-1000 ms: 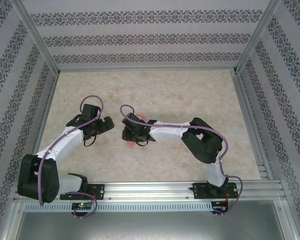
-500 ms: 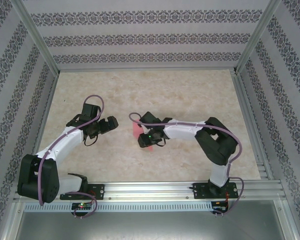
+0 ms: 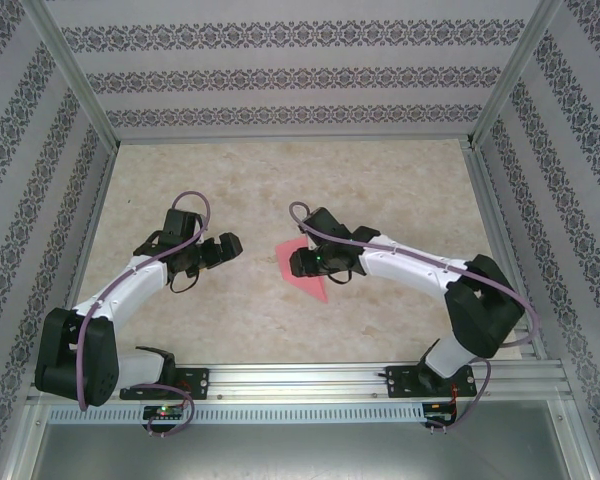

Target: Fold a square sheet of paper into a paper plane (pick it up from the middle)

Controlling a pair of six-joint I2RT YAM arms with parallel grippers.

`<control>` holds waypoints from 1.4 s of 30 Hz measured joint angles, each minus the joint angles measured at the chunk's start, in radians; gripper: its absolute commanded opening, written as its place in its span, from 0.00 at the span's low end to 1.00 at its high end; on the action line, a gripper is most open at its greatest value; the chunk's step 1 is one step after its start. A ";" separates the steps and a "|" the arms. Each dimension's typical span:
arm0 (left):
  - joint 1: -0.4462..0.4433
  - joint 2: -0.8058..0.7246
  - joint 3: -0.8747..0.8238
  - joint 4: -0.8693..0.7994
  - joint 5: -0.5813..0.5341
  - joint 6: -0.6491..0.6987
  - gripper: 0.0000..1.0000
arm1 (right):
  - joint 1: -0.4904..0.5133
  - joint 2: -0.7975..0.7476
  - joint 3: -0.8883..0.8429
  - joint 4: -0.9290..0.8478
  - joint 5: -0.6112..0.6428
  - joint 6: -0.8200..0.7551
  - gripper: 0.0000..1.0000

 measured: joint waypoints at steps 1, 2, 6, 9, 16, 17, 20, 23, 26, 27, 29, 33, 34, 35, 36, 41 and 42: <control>0.000 0.000 0.000 0.002 0.003 0.000 1.00 | 0.009 0.029 0.023 0.004 0.012 0.023 0.42; 0.000 0.000 0.000 0.005 0.006 0.000 1.00 | 0.016 0.061 0.046 0.008 0.021 0.043 0.42; 0.000 0.000 0.000 0.007 0.010 0.000 1.00 | 0.032 0.166 0.115 0.014 0.045 0.095 0.42; 0.000 0.000 0.000 0.011 0.014 0.000 1.00 | 0.032 0.233 0.159 0.016 0.056 0.119 0.42; 0.000 0.000 0.000 0.029 0.031 -0.011 1.00 | 0.045 0.338 0.212 0.011 0.029 0.116 0.41; 0.000 0.000 0.000 0.029 0.034 -0.012 1.00 | 0.050 0.345 0.212 0.009 0.013 0.112 0.40; 0.000 0.001 -0.003 0.032 0.043 -0.016 1.00 | 0.065 0.353 0.212 -0.004 -0.048 0.081 0.40; -0.001 0.002 -0.013 0.045 0.054 -0.019 1.00 | 0.074 0.347 0.212 -0.008 -0.079 0.059 0.40; -0.002 0.005 -0.019 0.056 0.062 -0.026 1.00 | 0.075 0.295 0.182 0.006 -0.075 0.056 0.42; -0.003 0.005 -0.021 0.061 0.063 -0.030 1.00 | 0.071 0.258 0.158 0.019 -0.072 0.058 0.43; -0.005 0.005 -0.027 0.071 0.067 -0.035 1.00 | 0.068 0.177 0.109 0.043 -0.062 0.069 0.44; -0.024 0.005 -0.045 0.093 0.082 -0.050 1.00 | 0.062 -0.024 -0.032 0.130 -0.018 0.121 0.44; -0.032 0.005 -0.053 0.099 0.088 -0.057 1.00 | 0.062 -0.064 -0.071 0.156 -0.012 0.137 0.44; -0.042 0.005 -0.060 0.108 0.093 -0.063 1.00 | 0.063 -0.097 -0.110 0.179 -0.008 0.153 0.43; -0.050 0.006 -0.064 0.111 0.094 -0.067 1.00 | 0.063 -0.116 -0.140 0.197 -0.004 0.167 0.42; -0.108 0.008 -0.072 0.140 0.107 -0.087 1.00 | 0.063 -0.134 -0.235 0.237 0.035 0.248 0.32; -0.117 0.008 -0.072 0.144 0.108 -0.092 1.00 | 0.063 -0.134 -0.243 0.242 0.042 0.262 0.30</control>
